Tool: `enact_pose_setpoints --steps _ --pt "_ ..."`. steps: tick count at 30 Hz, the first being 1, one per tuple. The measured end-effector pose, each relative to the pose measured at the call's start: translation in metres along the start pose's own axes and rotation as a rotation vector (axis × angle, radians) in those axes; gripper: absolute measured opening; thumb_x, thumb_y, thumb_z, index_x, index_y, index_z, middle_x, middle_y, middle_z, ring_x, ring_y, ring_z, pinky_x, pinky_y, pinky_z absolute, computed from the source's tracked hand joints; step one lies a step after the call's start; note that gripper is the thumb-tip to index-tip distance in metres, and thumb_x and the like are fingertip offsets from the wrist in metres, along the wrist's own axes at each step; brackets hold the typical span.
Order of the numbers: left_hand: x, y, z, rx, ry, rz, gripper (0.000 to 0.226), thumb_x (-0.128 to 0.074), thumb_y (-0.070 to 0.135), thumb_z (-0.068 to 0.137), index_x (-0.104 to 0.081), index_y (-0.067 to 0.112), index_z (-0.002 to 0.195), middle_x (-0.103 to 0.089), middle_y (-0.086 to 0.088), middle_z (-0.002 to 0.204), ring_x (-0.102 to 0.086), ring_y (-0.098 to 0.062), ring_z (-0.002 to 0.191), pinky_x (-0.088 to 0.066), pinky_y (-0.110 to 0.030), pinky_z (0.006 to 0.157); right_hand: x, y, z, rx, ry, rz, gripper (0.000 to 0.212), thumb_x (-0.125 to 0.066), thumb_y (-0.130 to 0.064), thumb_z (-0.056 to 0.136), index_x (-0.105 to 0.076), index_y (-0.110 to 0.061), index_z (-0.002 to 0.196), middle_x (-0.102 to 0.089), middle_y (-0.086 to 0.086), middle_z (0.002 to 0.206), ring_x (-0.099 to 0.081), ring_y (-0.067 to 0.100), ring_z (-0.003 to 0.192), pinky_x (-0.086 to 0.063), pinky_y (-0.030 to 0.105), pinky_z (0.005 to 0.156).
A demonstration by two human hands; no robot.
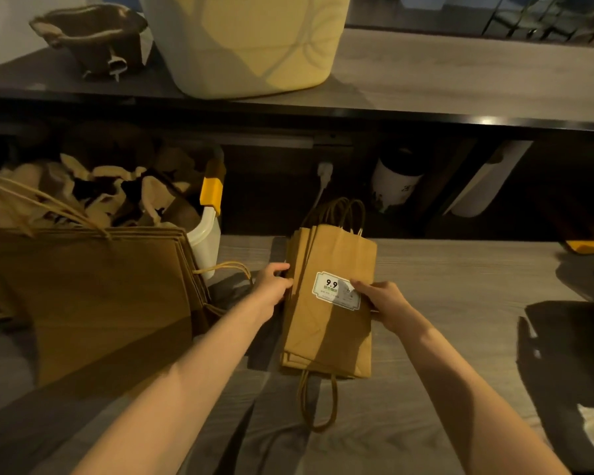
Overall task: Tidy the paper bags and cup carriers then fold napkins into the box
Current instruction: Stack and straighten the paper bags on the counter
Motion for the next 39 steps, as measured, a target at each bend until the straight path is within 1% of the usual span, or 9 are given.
enact_pose_setpoints --steps 8,14,18,21,27,30,32,36,39 --pt "-0.004 0.003 0.000 0.010 0.073 -0.030 0.058 -0.069 -0.001 0.077 -0.043 0.010 0.128 -0.053 -0.010 0.122 -0.051 -0.025 0.115 -0.042 -0.033 0.089 0.008 0.008 -0.009 -0.072 -0.054 0.243 0.018 -0.068 -0.015 0.084 -0.059 0.000 0.087 -0.066 0.012 0.082 -0.062 0.020 0.069 -0.056 0.026 0.055" --pt "-0.005 -0.004 0.002 -0.046 0.102 0.013 0.055 -0.074 0.006 0.075 -0.040 0.012 0.118 -0.049 -0.008 0.114 -0.047 -0.019 0.100 -0.041 -0.034 0.085 0.017 0.002 -0.009 -0.077 -0.068 0.351 0.029 -0.065 -0.012 0.086 -0.057 0.003 0.110 -0.067 0.014 0.088 -0.065 0.021 0.068 -0.057 0.027 0.051" --pt "-0.001 -0.005 0.005 -0.087 0.124 0.055 0.046 -0.067 0.002 0.081 -0.041 0.015 0.116 -0.052 -0.012 0.117 -0.053 -0.023 0.104 -0.047 -0.037 0.088 0.026 -0.001 -0.008 -0.064 0.008 0.362 0.031 -0.064 -0.012 0.087 -0.056 0.003 0.113 -0.066 0.013 0.085 -0.063 0.021 0.070 -0.056 0.028 0.050" --pt "-0.001 -0.003 0.008 -0.138 0.111 0.098 0.039 -0.056 -0.002 0.088 -0.044 0.015 0.121 -0.053 -0.013 0.121 -0.054 -0.020 0.101 -0.048 -0.030 0.079 0.033 0.000 -0.008 -0.080 0.041 0.381 0.033 -0.062 -0.013 0.089 -0.054 0.005 0.115 -0.065 0.012 0.082 -0.062 0.019 0.064 -0.053 0.024 0.043" --pt "-0.014 0.019 -0.001 -0.399 0.115 0.488 0.034 -0.047 0.023 0.097 -0.054 0.010 0.128 -0.047 -0.009 0.132 -0.047 -0.022 0.120 -0.037 -0.023 0.090 0.036 -0.002 -0.009 -0.101 0.045 0.401 0.039 -0.061 -0.016 0.091 -0.052 0.005 0.123 -0.064 0.010 0.084 -0.059 0.020 0.068 -0.051 0.029 0.048" --pt "-0.026 0.020 -0.008 -0.261 -0.163 0.285 0.034 -0.039 0.028 0.099 -0.056 0.010 0.123 -0.059 -0.007 0.119 -0.054 -0.022 0.114 -0.040 -0.026 0.091 0.032 -0.003 -0.010 -0.100 0.022 0.409 0.037 -0.059 -0.016 0.091 -0.053 0.004 0.122 -0.064 0.011 0.084 -0.060 0.021 0.071 -0.051 0.033 0.057" --pt "-0.032 0.018 -0.013 -0.158 -0.296 0.163 0.025 -0.041 0.024 0.099 -0.060 0.012 0.108 -0.064 -0.006 0.106 -0.058 -0.023 0.107 -0.043 -0.034 0.094 0.029 -0.004 -0.011 -0.102 0.007 0.417 0.035 -0.059 -0.017 0.092 -0.054 0.003 0.121 -0.065 0.010 0.083 -0.060 0.020 0.072 -0.050 0.032 0.061" --pt "-0.027 0.015 -0.010 -0.129 -0.218 0.126 0.009 -0.054 0.017 0.092 -0.059 0.012 0.099 -0.065 -0.010 0.105 -0.061 -0.024 0.102 -0.048 -0.039 0.091 0.026 -0.010 -0.013 -0.086 0.001 0.440 0.036 -0.060 -0.018 0.091 -0.055 0.001 0.122 -0.069 0.005 0.068 -0.063 0.018 0.062 -0.051 0.026 0.046" --pt "-0.018 0.013 -0.007 -0.089 -0.157 0.057 0.025 -0.066 0.019 0.084 -0.058 0.011 0.106 -0.065 -0.008 0.108 -0.060 -0.023 0.104 -0.047 -0.044 0.096 0.033 -0.016 -0.013 -0.049 0.034 0.434 0.039 -0.061 -0.015 0.091 -0.053 0.003 0.124 -0.068 0.009 0.083 -0.064 0.020 0.068 -0.052 0.027 0.047"
Point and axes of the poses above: each hand's wrist, its own z-axis towards the middle knuckle, its own x-axis out of the back of the hand, y = z × x, the point moved 5 cm from there along z, towards the middle knuckle
